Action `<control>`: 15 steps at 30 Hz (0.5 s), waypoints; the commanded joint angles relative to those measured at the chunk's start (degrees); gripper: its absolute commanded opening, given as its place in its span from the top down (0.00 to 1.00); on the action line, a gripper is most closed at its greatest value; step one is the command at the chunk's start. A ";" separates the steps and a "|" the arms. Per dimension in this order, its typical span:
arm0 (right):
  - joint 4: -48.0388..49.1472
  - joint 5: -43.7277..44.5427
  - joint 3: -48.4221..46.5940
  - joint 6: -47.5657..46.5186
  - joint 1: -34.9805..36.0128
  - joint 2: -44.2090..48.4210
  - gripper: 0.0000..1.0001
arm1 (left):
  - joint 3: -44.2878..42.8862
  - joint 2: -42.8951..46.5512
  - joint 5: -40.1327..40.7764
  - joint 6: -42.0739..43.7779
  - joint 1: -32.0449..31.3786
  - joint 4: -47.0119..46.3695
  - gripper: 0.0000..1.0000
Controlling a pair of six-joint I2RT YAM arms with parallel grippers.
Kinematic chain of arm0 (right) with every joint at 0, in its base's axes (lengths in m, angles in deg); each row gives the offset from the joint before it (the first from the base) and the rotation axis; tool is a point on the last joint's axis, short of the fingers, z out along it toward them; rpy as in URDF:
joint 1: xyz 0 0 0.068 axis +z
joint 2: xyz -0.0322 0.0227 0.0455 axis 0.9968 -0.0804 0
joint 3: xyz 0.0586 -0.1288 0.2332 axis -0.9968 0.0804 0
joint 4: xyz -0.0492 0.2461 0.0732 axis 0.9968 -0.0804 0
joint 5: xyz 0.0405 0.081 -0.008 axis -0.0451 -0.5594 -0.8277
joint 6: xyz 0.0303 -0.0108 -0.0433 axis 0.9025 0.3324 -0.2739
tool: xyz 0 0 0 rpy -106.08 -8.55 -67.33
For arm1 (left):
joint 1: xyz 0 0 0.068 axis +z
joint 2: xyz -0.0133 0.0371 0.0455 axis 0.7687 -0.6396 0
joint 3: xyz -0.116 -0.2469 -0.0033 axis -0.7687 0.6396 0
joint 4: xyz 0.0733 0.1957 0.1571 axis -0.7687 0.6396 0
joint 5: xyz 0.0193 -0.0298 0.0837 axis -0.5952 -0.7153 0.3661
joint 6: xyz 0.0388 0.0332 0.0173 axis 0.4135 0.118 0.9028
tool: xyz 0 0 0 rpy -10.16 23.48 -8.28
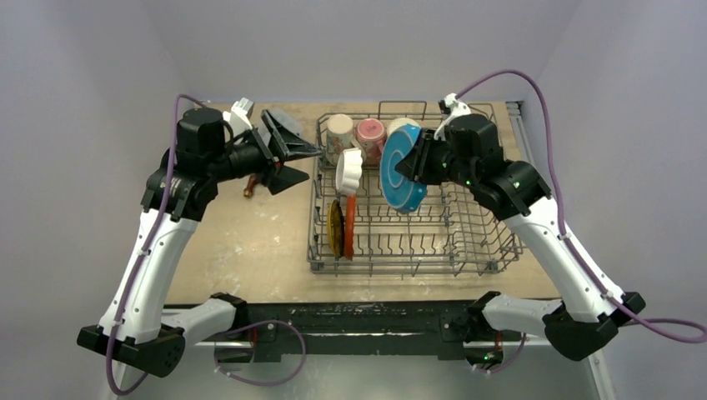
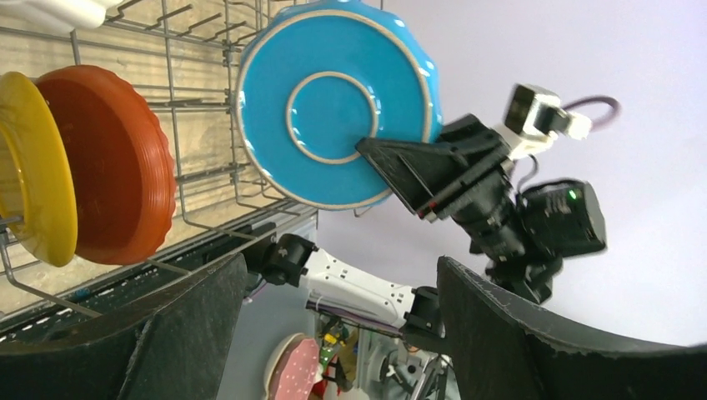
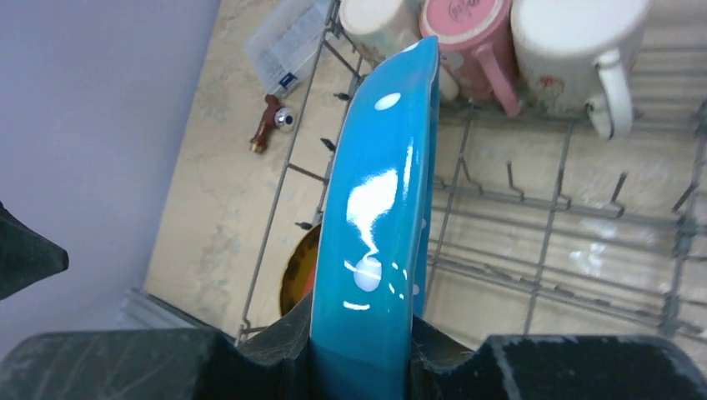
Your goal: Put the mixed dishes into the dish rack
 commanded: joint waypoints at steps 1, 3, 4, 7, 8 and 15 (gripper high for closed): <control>6.72 -13.21 3.83 12.29 -4.76 3.62 1.00 | 0.98 2.64 -3.34 2.51 0.16 -1.76 0.17; 7.09 -14.37 5.57 14.54 -5.64 4.15 1.00 | 1.20 3.34 -4.91 4.09 0.16 -0.69 0.17; 6.67 -15.24 6.16 15.78 -5.99 3.97 1.00 | 0.72 3.40 -5.65 4.81 0.16 0.89 0.17; 7.34 -18.05 8.46 20.05 -6.17 4.05 1.00 | -0.33 4.25 -8.55 6.32 0.10 3.04 0.18; 8.27 -18.88 9.54 21.65 -6.22 4.33 1.00 | -0.75 4.91 -8.89 6.92 0.12 4.17 0.18; 13.56 -20.37 14.69 26.18 -5.99 4.01 1.00 | -2.15 9.20 -12.13 12.50 0.12 11.03 0.18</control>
